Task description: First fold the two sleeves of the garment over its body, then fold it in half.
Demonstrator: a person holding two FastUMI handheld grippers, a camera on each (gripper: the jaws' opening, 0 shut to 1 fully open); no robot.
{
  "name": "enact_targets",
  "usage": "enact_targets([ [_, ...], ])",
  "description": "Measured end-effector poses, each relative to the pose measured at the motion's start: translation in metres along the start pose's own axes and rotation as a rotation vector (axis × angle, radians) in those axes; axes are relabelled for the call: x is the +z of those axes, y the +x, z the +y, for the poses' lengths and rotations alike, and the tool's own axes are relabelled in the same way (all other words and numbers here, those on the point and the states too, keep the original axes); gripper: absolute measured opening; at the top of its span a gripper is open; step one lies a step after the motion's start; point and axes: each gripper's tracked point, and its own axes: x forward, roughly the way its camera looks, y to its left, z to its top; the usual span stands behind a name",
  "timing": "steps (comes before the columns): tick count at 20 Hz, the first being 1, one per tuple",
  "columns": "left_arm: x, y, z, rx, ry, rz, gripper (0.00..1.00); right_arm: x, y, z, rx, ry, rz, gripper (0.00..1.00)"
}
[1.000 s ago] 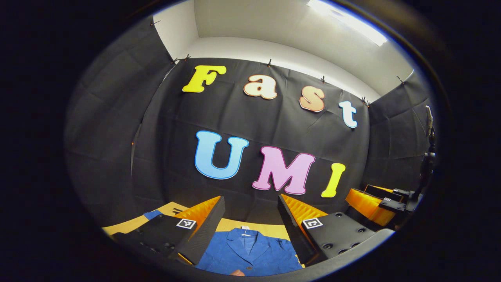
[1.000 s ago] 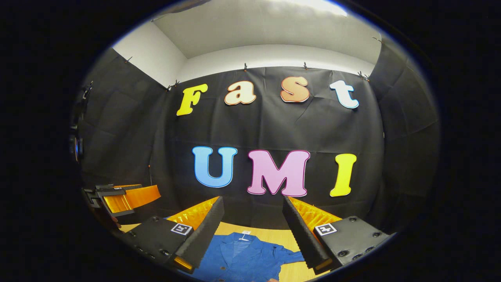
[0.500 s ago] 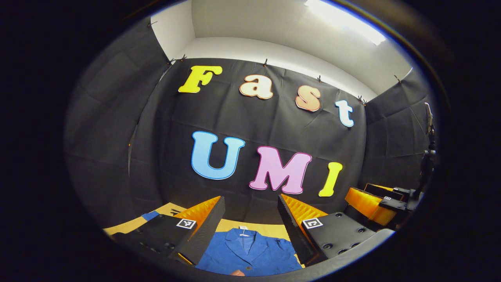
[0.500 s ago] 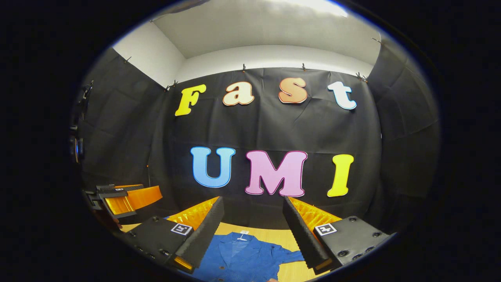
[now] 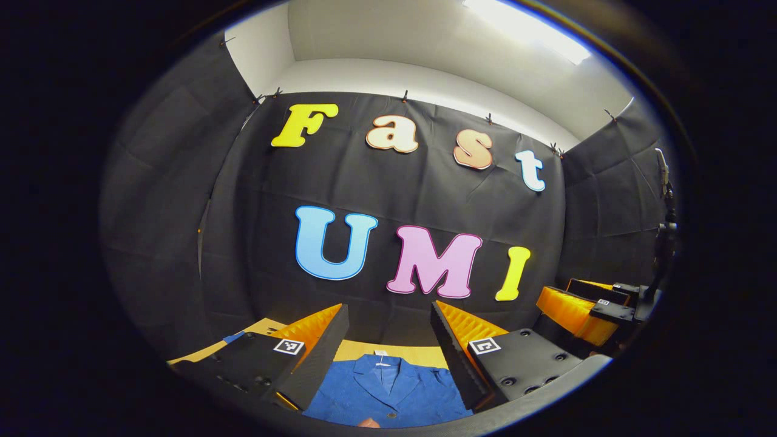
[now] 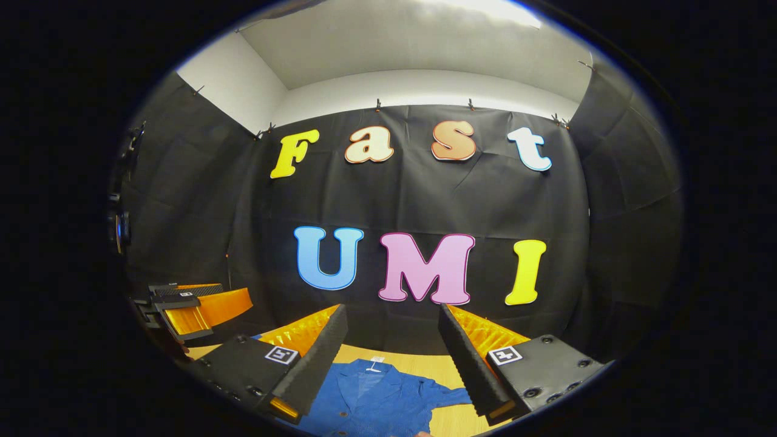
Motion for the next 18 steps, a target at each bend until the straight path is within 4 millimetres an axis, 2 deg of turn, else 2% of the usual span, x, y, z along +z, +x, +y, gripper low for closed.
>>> enact_targets([
  [6, -0.0002, 0.0012, -0.0003, -0.006, 0.001, -0.003, 0.84, -0.0006, -0.0001, 0.0002, -0.005, -0.006, 0.003, 0.92],
  [7, -0.0002, 0.0012, -0.0002, -0.007, 0.003, -0.003, 0.81, -0.0003, -0.0005, -0.0007, -0.006, -0.008, 0.001, 0.92],
  [8, -0.0012, 0.0024, -0.0004, -0.007, 0.003, -0.002, 0.84, -0.0004, -0.0006, -0.0013, -0.007, -0.011, 0.001, 0.97],
  [10, -0.0021, 0.0045, 0.0001, -0.006, 0.002, 0.000, 0.84, 0.0003, 0.0004, -0.0007, -0.007, -0.013, 0.000, 0.97],
  [11, -0.0021, 0.0049, 0.0017, -0.003, 0.004, 0.003, 0.84, -0.0007, 0.0010, -0.0014, -0.008, -0.014, 0.000, 0.92],
  [14, -0.0018, 0.0069, 0.0046, 0.006, 0.012, 0.002, 0.81, -0.0016, 0.0029, -0.0025, -0.012, -0.012, 0.005, 0.92],
  [16, -0.0001, 0.0078, 0.0037, 0.005, 0.024, -0.001, 0.84, -0.0010, 0.0045, -0.0012, -0.009, -0.010, 0.007, 0.92],
  [17, 0.0004, 0.0083, 0.0031, 0.004, 0.032, -0.001, 0.81, -0.0027, 0.0057, -0.0016, -0.006, -0.011, 0.010, 0.92],
  [18, 0.0002, 0.0088, 0.0024, 0.002, 0.040, -0.002, 0.81, -0.0034, 0.0060, -0.0008, -0.001, -0.013, 0.011, 0.97],
])
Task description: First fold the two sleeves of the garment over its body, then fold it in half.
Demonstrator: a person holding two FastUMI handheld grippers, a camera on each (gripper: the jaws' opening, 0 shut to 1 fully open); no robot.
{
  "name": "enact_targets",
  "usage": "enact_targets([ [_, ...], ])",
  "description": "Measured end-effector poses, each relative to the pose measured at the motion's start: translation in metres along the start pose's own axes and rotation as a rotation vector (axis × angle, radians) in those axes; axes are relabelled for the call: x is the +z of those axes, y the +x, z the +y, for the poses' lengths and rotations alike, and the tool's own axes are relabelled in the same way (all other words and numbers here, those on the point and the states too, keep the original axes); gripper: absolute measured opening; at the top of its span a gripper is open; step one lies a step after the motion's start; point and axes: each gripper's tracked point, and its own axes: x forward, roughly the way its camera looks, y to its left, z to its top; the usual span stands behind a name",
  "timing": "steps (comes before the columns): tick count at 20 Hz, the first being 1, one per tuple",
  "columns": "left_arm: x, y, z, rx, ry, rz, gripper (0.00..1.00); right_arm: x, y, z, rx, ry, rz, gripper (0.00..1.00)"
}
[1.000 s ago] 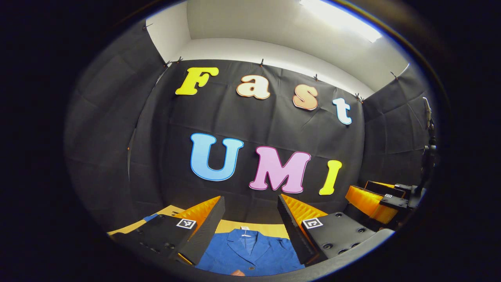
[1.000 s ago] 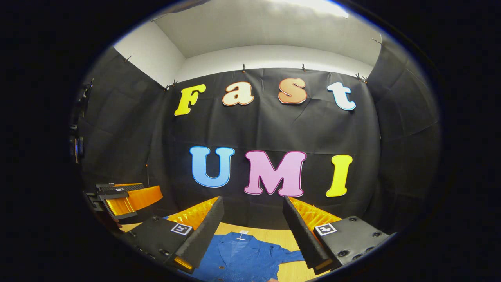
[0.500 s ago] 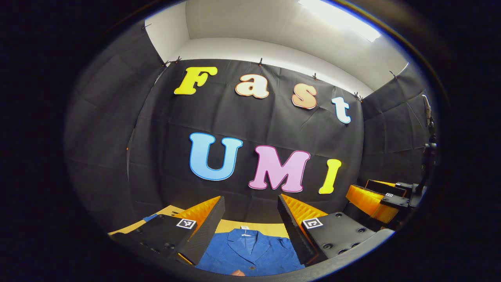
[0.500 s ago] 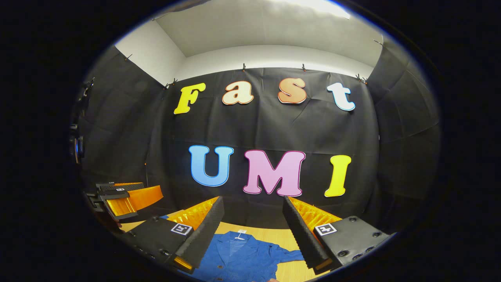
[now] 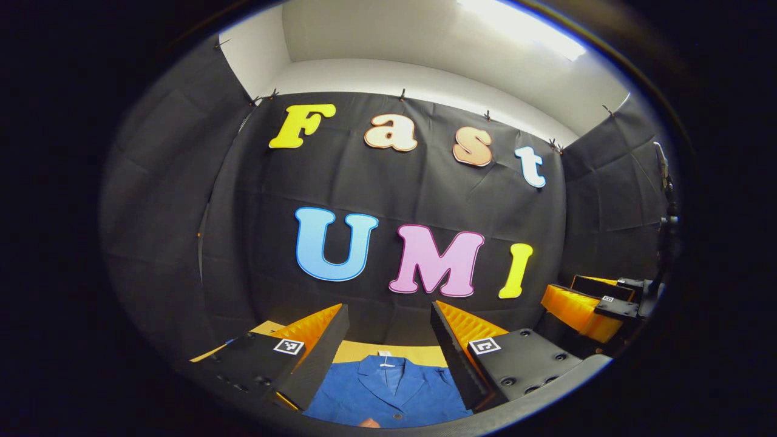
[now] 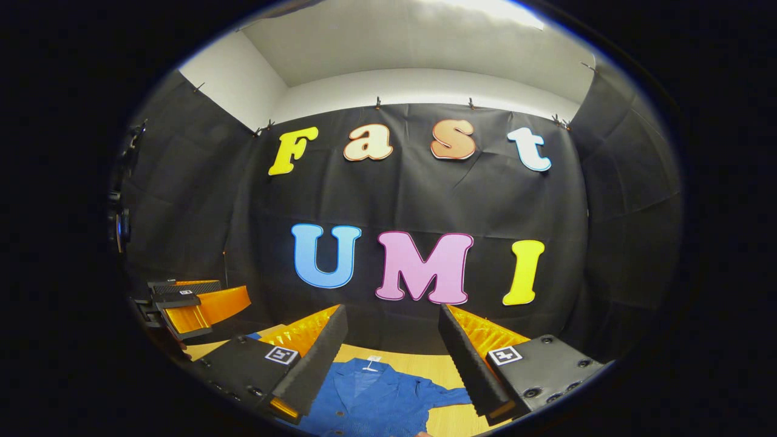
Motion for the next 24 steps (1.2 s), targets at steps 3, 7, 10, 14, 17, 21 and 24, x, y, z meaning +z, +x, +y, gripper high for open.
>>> enact_targets([
  [3, 0.000, 0.002, -0.002, -0.001, 0.013, 0.002, 0.81, -0.002, 0.005, 0.001, 0.006, -0.007, 0.006, 0.97],
  [7, 0.001, 0.004, -0.005, -0.001, 0.018, 0.002, 0.81, -0.003, 0.008, 0.000, 0.012, 0.003, 0.006, 0.97],
  [10, 0.002, 0.005, -0.005, 0.006, 0.028, -0.003, 0.84, -0.005, 0.011, 0.000, 0.018, 0.005, 0.010, 0.97],
  [14, 0.000, 0.006, -0.004, 0.014, 0.024, 0.001, 0.84, -0.006, 0.014, 0.001, 0.027, 0.008, 0.010, 0.92],
  [17, 0.001, 0.006, -0.001, 0.024, 0.021, 0.001, 0.83, -0.007, 0.015, 0.003, 0.034, 0.008, 0.009, 0.97],
  [21, -0.002, 0.007, 0.000, 0.025, 0.023, 0.006, 0.84, -0.008, 0.016, 0.004, 0.038, 0.005, 0.014, 0.92],
  [24, -0.002, 0.007, 0.000, 0.026, 0.023, 0.005, 0.84, -0.009, 0.017, 0.004, 0.038, 0.004, 0.016, 0.92],
])
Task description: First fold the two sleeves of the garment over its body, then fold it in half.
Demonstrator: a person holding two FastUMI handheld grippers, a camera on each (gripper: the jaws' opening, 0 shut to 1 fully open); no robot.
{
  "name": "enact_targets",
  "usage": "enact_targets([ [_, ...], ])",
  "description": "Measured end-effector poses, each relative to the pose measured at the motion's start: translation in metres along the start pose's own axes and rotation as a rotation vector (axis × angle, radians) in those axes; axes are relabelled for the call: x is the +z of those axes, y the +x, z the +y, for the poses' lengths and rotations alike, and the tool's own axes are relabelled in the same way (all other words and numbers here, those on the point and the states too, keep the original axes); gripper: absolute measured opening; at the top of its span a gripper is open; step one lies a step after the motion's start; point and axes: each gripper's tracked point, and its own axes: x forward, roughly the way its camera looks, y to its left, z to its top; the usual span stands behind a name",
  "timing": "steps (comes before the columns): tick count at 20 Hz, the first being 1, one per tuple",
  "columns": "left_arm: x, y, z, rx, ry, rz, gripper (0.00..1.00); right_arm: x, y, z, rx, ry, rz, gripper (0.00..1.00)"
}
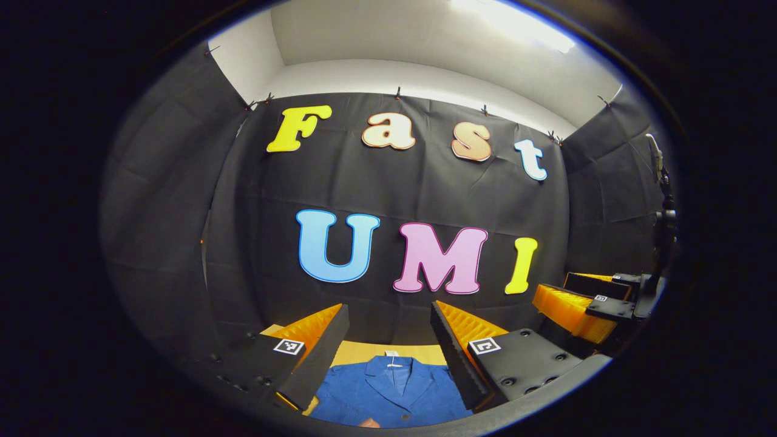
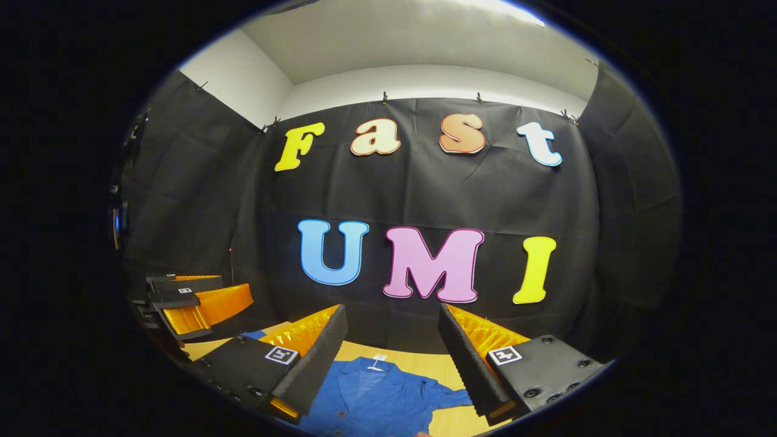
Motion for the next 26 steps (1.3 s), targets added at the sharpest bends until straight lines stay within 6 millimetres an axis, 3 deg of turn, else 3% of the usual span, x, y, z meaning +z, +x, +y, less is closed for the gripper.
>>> enact_targets([
  [5, -0.001, 0.002, 0.002, 0.001, -0.006, 0.004, 0.83, 0.000, 0.000, -0.002, -0.007, -0.002, 0.000, 0.92],
  [6, -0.002, 0.004, 0.004, 0.003, -0.005, 0.005, 0.83, 0.000, 0.000, -0.002, -0.007, -0.002, 0.000, 0.97],
  [13, 0.004, 0.009, 0.025, 0.036, 0.015, -0.011, 0.81, -0.004, 0.002, -0.001, -0.010, -0.012, 0.007, 0.92],
  [15, 0.001, 0.010, 0.028, 0.040, 0.011, -0.009, 0.84, -0.005, 0.004, 0.000, -0.009, -0.013, 0.010, 0.92],
  [17, -0.003, 0.012, 0.033, 0.041, -0.005, 0.005, 0.81, -0.006, 0.005, 0.001, -0.009, -0.014, 0.011, 0.92],
  [20, -0.005, 0.021, 0.060, 0.070, 0.000, 0.002, 0.84, -0.008, 0.006, 0.000, -0.012, -0.013, 0.016, 0.92],
  [26, -0.023, 0.039, 0.144, 0.172, -0.061, 0.036, 0.81, -0.012, 0.009, 0.003, -0.010, -0.028, 0.027, 0.92],
])
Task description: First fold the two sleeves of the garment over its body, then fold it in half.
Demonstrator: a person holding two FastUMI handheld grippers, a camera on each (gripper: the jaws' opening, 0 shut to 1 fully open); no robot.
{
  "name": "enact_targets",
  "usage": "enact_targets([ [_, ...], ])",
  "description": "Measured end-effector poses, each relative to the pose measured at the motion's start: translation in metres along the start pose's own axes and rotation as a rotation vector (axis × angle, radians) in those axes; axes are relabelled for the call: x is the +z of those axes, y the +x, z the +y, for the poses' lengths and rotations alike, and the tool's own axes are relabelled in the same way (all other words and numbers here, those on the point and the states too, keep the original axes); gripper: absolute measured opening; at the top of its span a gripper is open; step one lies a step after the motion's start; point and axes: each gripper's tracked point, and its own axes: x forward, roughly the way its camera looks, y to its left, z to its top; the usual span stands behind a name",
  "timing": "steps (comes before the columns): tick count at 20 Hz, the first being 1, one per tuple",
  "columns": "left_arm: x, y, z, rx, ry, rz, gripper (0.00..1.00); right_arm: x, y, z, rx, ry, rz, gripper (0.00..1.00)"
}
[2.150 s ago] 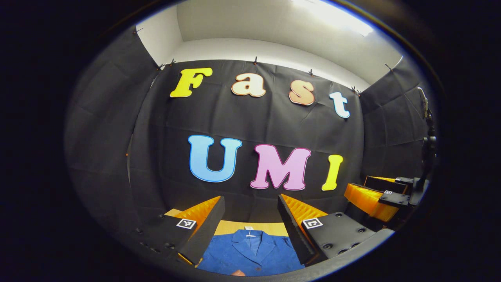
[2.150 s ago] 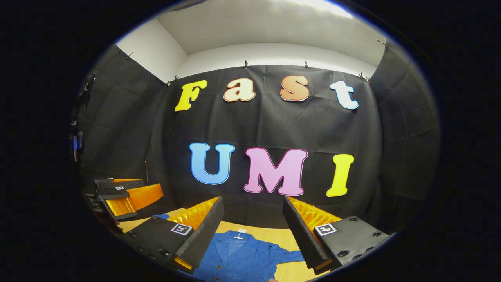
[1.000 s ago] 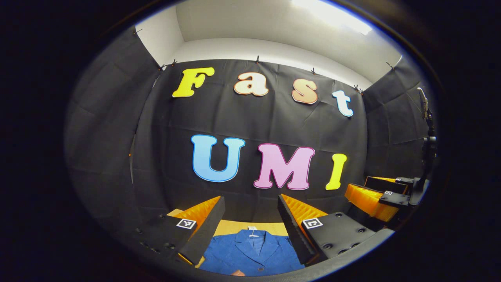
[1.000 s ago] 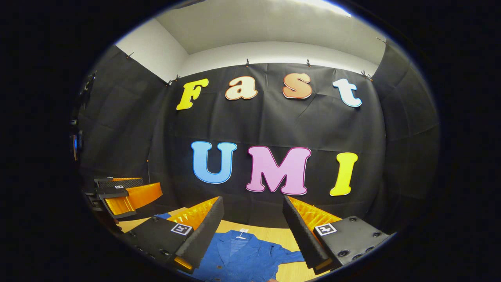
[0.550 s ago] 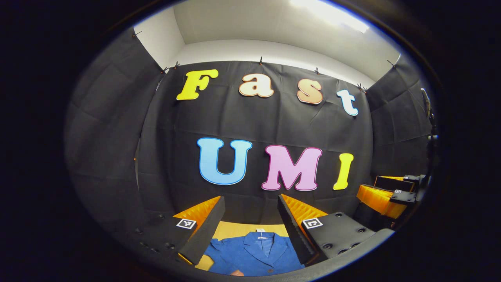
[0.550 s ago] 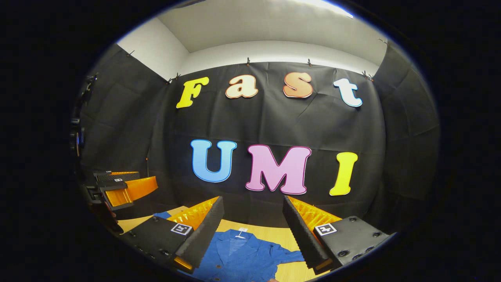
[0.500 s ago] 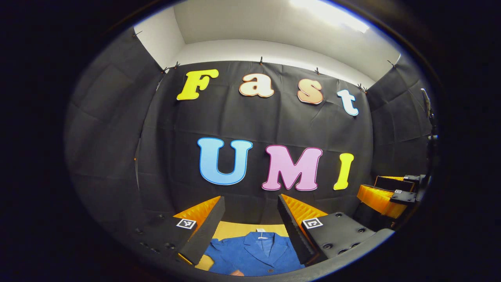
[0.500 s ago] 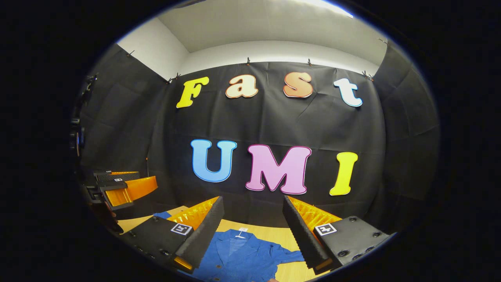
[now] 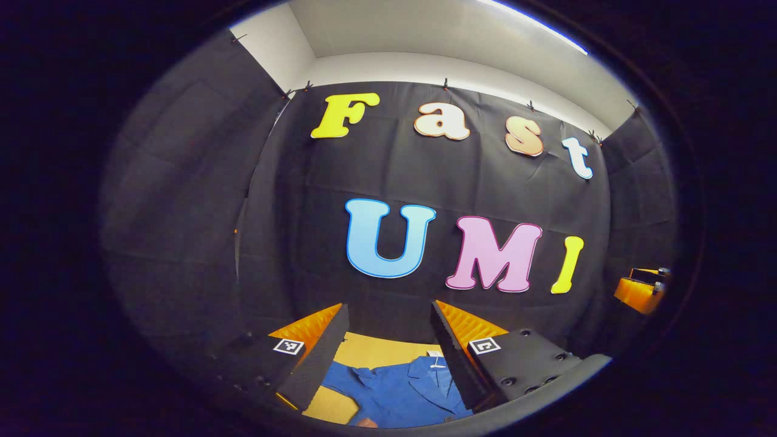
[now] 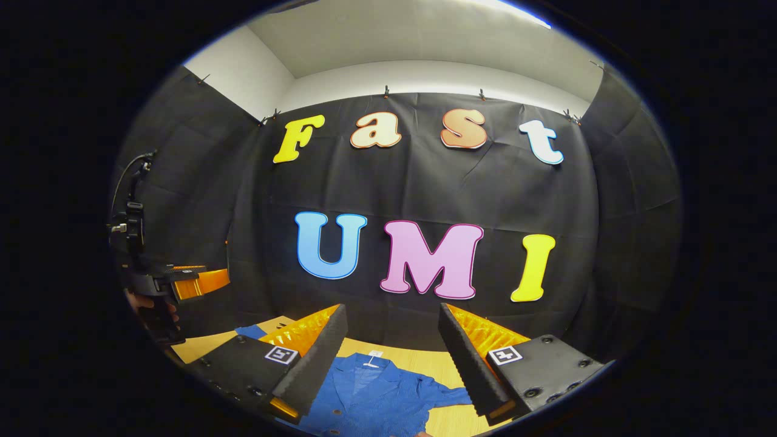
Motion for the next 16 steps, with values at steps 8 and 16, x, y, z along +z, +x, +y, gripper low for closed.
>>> enact_targets([
  [8, -0.036, 0.067, 0.108, 0.017, -0.006, 0.072, 0.81, -0.006, 0.013, 0.019, 0.019, -0.018, 0.027, 0.92],
  [16, -0.120, 0.178, 0.226, 0.034, 0.071, 0.247, 0.82, -0.036, 0.028, 0.052, -0.031, -0.037, 0.109, 0.98],
])
